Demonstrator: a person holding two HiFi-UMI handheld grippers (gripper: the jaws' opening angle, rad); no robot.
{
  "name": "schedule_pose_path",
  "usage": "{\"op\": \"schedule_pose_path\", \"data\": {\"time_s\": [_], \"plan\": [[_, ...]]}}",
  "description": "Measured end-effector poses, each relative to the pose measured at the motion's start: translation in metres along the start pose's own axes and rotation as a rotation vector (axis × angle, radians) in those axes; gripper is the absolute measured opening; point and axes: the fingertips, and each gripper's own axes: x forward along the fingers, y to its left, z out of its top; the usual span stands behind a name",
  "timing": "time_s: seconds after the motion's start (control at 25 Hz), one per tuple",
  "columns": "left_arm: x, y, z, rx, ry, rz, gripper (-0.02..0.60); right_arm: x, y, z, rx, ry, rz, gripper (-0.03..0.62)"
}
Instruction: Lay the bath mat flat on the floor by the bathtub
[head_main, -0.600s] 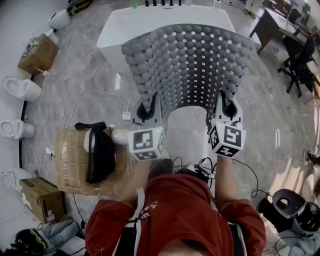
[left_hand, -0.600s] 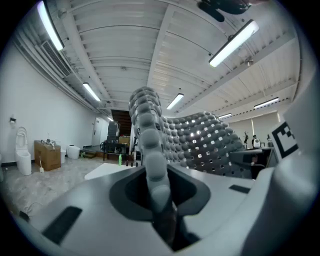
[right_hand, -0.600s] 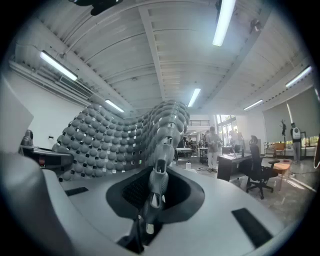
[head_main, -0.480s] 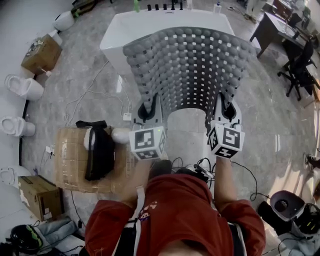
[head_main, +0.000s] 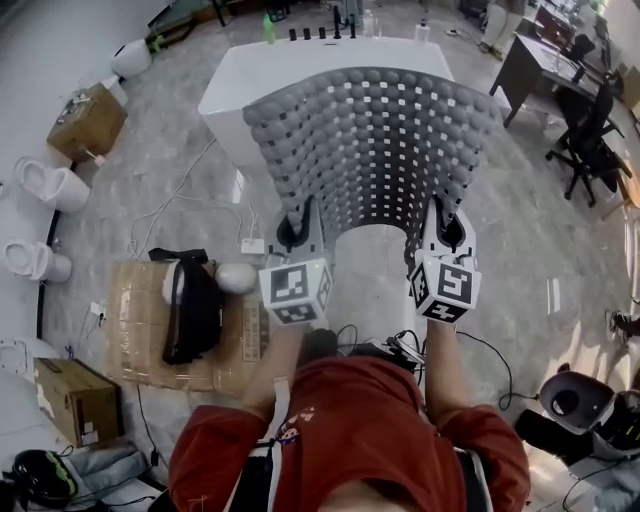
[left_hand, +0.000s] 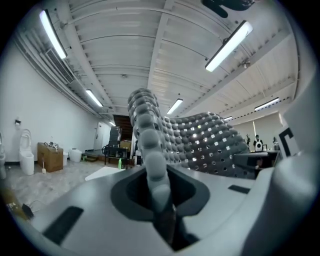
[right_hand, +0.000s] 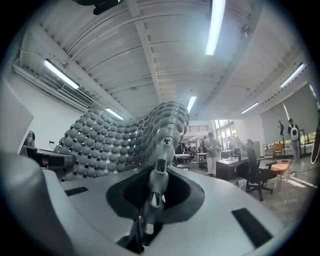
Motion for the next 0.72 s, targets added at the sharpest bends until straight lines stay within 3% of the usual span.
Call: {"op": "schedule_pose_path", "data": {"time_s": [0.44, 0.72], "plan": [[0.021, -0.066, 0.006, -0.024, 0.015, 0.012, 0.060, -0.002, -0.065, 0.003, 0.013, 0.022, 0.002, 0.054], [0.024, -0.070, -0.011, -0.021, 0.016, 0.021, 0.060, 0.001, -0.071, -0.018, 0.023, 0.025, 0.009, 0.054]]}}
